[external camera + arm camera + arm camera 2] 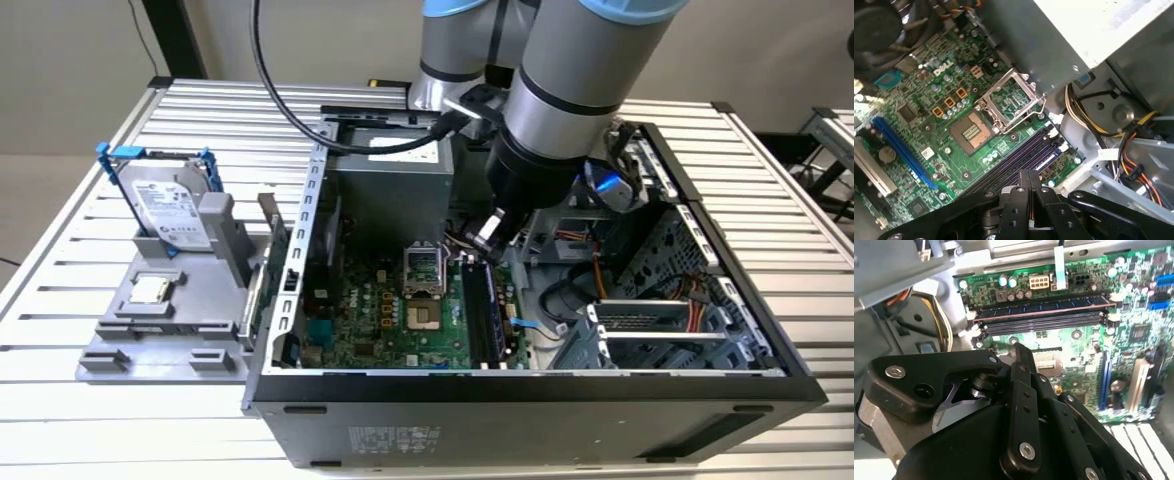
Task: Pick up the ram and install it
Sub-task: 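Press down the ram until it locks into place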
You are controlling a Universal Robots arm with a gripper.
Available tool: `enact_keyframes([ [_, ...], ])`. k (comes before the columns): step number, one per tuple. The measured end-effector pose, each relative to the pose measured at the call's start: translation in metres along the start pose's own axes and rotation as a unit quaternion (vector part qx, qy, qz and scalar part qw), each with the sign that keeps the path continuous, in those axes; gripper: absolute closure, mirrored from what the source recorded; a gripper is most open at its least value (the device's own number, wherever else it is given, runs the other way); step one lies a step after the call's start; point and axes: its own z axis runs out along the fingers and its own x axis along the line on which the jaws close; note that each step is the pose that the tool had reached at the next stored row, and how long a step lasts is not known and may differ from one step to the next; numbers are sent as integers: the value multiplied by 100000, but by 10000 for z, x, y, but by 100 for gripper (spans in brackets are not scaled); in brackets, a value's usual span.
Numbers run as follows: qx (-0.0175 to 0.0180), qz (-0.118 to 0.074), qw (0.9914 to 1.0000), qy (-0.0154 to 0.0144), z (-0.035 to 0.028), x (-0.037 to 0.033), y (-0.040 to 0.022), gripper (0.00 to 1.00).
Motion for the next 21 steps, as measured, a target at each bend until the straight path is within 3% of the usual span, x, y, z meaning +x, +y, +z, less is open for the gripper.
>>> enact_keyframes([
  [5, -128, -4530, 99896, 438, 2, 0, 0, 100],
  [10, -111, -9090, 99583, 787, 2, 0, -1, 100],
  [13, 18, -11773, 99300, 904, 3, 0, -1, 100],
  [17, 632, -14925, 98875, 742, 3, 0, 0, 100],
  [21, 1100, -18357, 98292, 679, 3, 0, -1, 100],
])
